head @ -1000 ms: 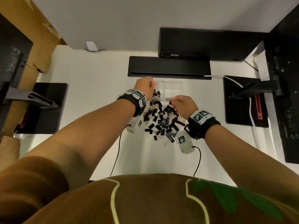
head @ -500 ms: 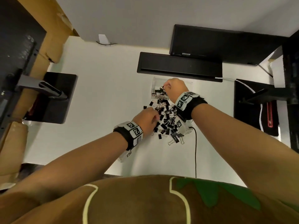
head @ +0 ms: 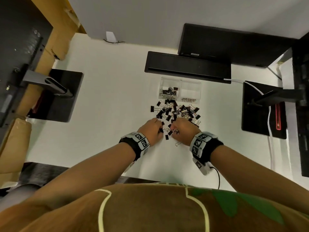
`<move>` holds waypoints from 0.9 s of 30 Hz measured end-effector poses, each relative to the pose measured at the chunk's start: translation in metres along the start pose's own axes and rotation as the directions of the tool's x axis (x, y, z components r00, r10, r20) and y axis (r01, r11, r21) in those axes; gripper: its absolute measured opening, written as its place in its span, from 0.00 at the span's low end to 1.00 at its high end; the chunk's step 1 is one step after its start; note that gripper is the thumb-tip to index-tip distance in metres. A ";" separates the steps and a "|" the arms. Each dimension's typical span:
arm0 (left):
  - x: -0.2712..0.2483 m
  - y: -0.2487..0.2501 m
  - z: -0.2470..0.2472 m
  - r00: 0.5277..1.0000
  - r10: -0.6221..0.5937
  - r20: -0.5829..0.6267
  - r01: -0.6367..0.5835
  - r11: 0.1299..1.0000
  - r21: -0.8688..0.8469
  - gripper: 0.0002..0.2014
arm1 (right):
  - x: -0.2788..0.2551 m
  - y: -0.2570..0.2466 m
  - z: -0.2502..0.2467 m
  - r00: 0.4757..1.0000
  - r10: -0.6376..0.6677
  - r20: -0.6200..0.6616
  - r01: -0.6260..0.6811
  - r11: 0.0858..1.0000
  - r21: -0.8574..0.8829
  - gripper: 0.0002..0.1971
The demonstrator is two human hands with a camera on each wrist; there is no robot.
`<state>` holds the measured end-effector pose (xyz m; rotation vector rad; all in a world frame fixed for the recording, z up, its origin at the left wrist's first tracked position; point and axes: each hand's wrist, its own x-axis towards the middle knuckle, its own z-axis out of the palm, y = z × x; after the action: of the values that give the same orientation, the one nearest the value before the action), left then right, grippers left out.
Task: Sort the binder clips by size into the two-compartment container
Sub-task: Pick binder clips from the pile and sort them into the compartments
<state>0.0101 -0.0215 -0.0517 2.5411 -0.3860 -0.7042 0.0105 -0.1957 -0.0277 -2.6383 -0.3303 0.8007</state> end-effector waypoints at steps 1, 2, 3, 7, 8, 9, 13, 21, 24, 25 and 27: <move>-0.001 -0.001 -0.001 1.000 -0.010 -0.008 0.010 1.000 -0.024 0.14 | -0.002 0.001 0.007 1.000 0.007 0.005 -0.007 1.000 0.001 0.13; -0.002 -0.001 -0.002 1.000 -0.017 -0.016 0.016 0.998 -0.052 0.14 | -0.004 0.002 0.013 1.000 0.010 0.003 -0.010 1.000 -0.001 0.14; -0.003 -0.003 -0.003 0.999 -0.028 -0.027 0.025 0.996 -0.090 0.13 | -0.004 0.002 0.016 1.000 0.011 0.005 -0.011 1.000 -0.012 0.16; -0.007 -0.007 -0.007 0.993 -0.107 -0.057 0.091 0.968 -0.232 0.09 | -0.005 0.003 0.024 1.000 0.016 -0.012 -0.016 1.000 0.006 0.19; -0.008 -0.009 -0.009 0.990 -0.127 -0.065 0.105 0.957 -0.271 0.07 | -0.005 0.004 0.024 0.999 0.030 -0.018 -0.029 0.999 0.038 0.20; -0.008 -0.010 -0.010 0.986 -0.149 -0.067 0.122 0.943 -0.309 0.06 | -0.006 0.005 0.024 0.999 0.045 -0.023 -0.043 0.997 0.070 0.20; -0.010 -0.015 -0.014 0.967 -0.236 -0.093 0.178 0.893 -0.413 0.10 | -0.009 0.011 0.018 0.995 0.062 -0.082 -0.054 0.993 0.102 0.20; -0.010 -0.025 -0.018 0.936 -0.338 -0.099 0.221 0.782 -0.583 0.12 | -0.006 -0.002 0.018 0.995 -0.030 -0.096 0.038 0.996 0.084 0.17; -0.011 -0.027 -0.019 0.935 -0.347 -0.080 0.222 0.745 -0.629 0.14 | 0.002 -0.014 0.026 0.999 -0.032 -0.024 0.032 0.999 -0.004 0.15; -0.012 -0.026 -0.021 0.936 -0.347 -0.060 0.235 0.741 -0.629 0.14 | 0.004 -0.017 0.028 1.000 -0.014 -0.017 0.014 0.999 -0.032 0.14; -0.013 -0.023 -0.024 0.942 -0.336 -0.010 0.264 0.758 -0.596 0.17 | 0.008 -0.021 0.030 1.000 0.016 -0.020 -0.018 0.998 -0.063 0.14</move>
<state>0.0153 0.0114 -0.0402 2.0345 0.2688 -0.6547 -0.0026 -0.1661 -0.0465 -2.7089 -0.3336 0.7820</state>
